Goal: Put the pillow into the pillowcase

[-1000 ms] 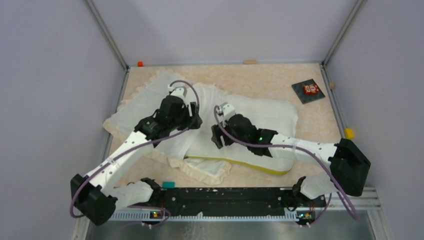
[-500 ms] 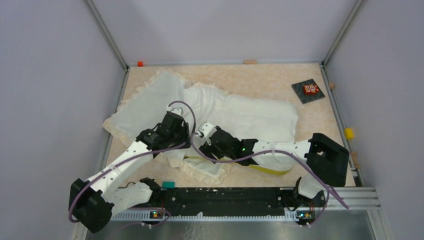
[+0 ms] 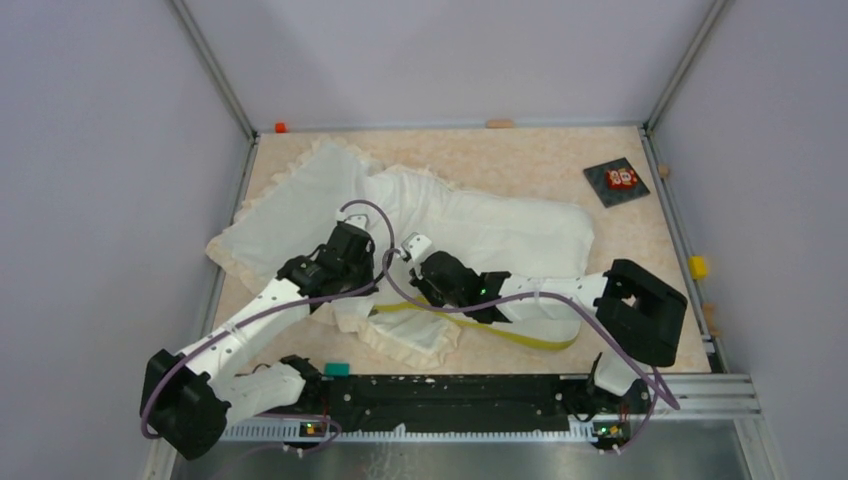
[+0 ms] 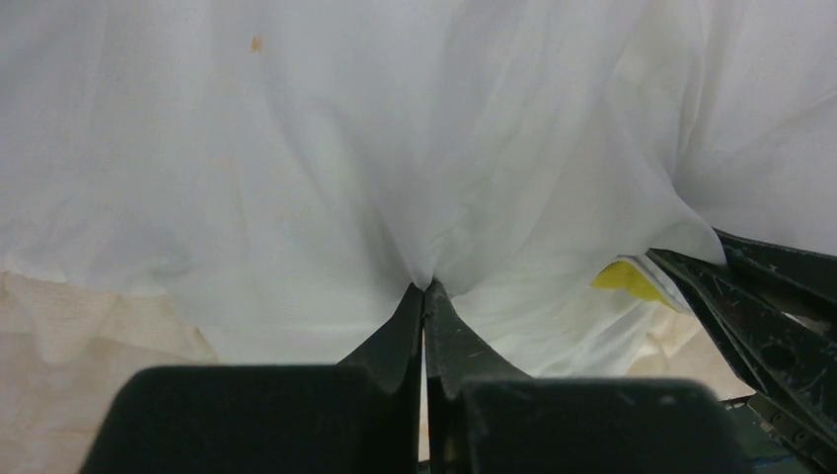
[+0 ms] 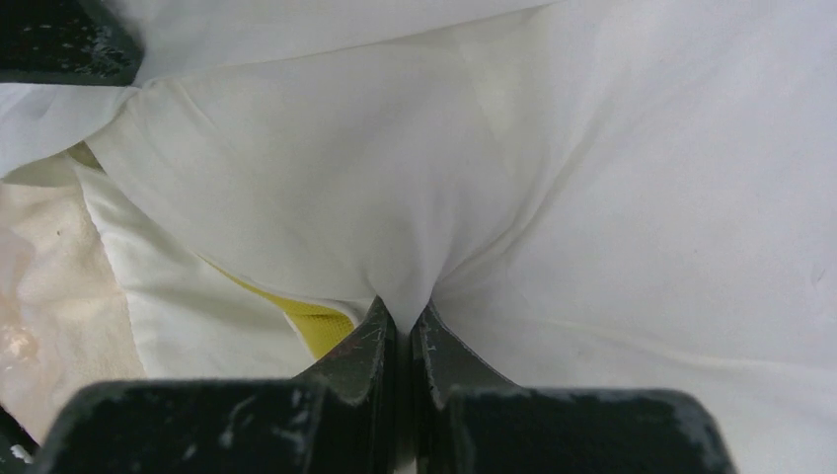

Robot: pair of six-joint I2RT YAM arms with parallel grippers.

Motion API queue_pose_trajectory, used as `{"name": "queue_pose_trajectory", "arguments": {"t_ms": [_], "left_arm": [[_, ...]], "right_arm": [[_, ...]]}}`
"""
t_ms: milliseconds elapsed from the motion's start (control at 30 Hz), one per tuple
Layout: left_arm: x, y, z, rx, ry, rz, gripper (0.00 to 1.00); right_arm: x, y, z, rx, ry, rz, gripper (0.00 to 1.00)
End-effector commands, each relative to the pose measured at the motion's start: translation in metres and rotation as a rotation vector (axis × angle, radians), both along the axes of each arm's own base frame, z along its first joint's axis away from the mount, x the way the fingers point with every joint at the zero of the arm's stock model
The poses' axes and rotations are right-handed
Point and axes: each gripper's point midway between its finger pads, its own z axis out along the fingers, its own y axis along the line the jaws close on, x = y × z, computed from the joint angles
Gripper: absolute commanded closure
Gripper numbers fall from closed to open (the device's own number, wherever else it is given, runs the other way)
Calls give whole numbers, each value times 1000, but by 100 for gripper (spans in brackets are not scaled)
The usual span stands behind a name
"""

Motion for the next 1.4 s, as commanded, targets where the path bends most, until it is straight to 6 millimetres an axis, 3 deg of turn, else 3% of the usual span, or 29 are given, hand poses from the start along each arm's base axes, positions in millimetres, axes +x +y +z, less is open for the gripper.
{"name": "queue_pose_trajectory", "arguments": {"t_ms": [0,167,333,500,567,633,733,833,933,967,1033,1100,1267,1367], "left_arm": [[6,-10,39,-54,-77,-47,100],[-1,-36,71,-176,-93,-136,100],[-8,-55,97,-260,-108,-179,100],[-19,-73,78,-306,-47,-218,100],[-24,-88,82,-352,-53,-241,100],[-26,-100,94,-383,-76,-246,100],[-22,-102,110,-417,-129,-201,100],[-6,-84,98,-383,-177,-60,100],[6,-73,79,-339,-193,17,100],[9,-70,72,-331,-183,40,100],[14,-68,64,-320,-177,60,100],[16,-67,58,-308,-172,71,100],[18,-62,54,-273,-163,77,98],[22,-60,62,-254,-192,58,84]], "right_arm": [[24,15,54,203,33,-43,100],[32,21,72,203,59,-71,100],[60,15,84,245,113,-188,100],[70,29,136,464,166,-173,100],[72,37,144,509,187,-174,100],[74,45,134,525,214,-187,100],[74,56,91,538,293,-208,100],[63,60,66,571,371,-201,100],[58,52,55,551,394,-228,100],[57,48,56,546,387,-236,95],[55,36,62,531,367,-254,68],[55,22,69,503,337,-290,52],[53,-20,73,395,277,-384,42],[60,-45,81,368,230,-429,40]]}}
